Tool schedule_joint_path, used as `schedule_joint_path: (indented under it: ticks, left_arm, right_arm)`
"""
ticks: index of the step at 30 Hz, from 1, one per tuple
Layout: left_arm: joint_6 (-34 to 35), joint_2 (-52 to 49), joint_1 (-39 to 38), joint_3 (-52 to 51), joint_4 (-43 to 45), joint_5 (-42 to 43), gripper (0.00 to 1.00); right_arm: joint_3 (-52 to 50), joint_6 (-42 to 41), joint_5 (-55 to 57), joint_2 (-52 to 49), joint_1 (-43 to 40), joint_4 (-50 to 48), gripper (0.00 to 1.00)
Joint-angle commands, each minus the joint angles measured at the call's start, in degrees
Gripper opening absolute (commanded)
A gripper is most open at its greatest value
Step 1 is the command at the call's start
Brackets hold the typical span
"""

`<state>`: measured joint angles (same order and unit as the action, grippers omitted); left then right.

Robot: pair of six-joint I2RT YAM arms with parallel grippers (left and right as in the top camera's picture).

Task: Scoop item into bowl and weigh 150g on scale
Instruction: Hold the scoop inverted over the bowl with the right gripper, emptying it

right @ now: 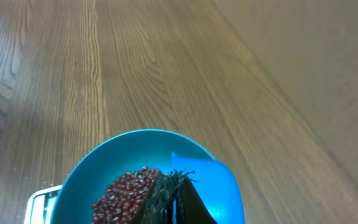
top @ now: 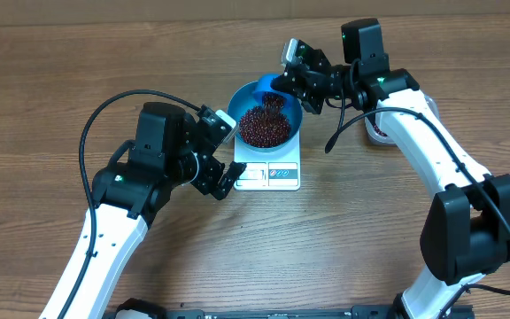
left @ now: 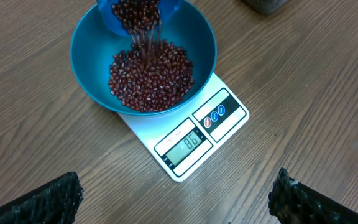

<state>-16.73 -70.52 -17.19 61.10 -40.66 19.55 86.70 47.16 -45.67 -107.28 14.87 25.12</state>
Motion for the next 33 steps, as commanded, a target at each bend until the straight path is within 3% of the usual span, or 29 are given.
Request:
schedule_joint_path:
  ticks: [1,33]
  left_arm:
    - [-0.9,-0.3,0.2,-0.5,0.2,1.0,1.00]
    - [-0.9,-0.3,0.2,-0.5,0.2,1.0,0.99]
  right_arm:
    - [1.4,1.5,-0.9,1.8,0.0,-0.9,0.04]
    - [1.4,5.9,-4.6,1.8,0.0,-1.4,0.04]
